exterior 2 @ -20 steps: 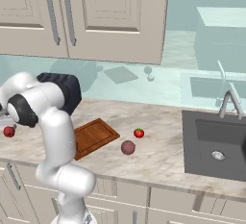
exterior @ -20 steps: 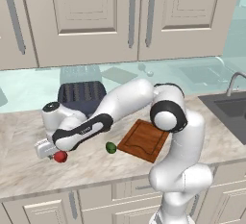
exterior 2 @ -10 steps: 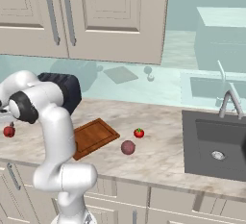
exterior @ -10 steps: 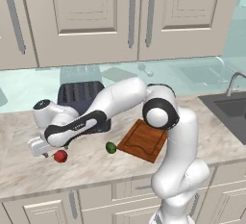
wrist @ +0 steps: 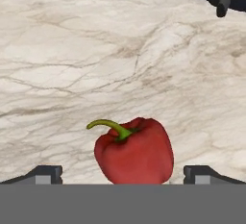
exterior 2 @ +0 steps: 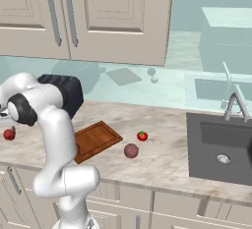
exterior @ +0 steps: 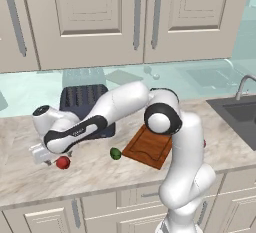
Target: Place the avocado, onion, tomato, and bell pepper on the cutting board.
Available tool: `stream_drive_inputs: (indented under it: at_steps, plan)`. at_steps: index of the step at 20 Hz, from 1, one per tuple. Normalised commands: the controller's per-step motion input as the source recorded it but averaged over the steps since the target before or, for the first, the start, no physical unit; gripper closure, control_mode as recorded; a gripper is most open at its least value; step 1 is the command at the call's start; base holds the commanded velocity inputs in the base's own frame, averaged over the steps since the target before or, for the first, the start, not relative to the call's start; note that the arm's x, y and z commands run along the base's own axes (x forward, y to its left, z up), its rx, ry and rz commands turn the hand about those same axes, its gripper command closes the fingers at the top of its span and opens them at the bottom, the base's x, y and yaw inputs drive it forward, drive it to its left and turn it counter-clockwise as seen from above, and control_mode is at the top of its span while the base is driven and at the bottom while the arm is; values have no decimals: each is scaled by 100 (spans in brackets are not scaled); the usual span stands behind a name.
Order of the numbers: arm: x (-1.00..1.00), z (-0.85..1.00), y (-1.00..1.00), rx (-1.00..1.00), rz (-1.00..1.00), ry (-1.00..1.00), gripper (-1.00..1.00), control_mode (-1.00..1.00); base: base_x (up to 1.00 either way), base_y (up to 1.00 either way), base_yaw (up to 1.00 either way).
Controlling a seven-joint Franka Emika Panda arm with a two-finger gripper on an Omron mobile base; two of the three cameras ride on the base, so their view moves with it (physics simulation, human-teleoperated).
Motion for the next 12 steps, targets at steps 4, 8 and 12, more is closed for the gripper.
stream_drive_inputs:
  at_steps: [4, 8, 12]
  plan:
    - [0, -17, -30, 0, 0, 0, -100, -100, 0, 0, 0]
    - [0, -9, -18, 0, 0, 0, -100, -100, 0, 0, 0]
    - [1, -12, -4, 0, 0, 0, -100, -100, 0, 0, 0]
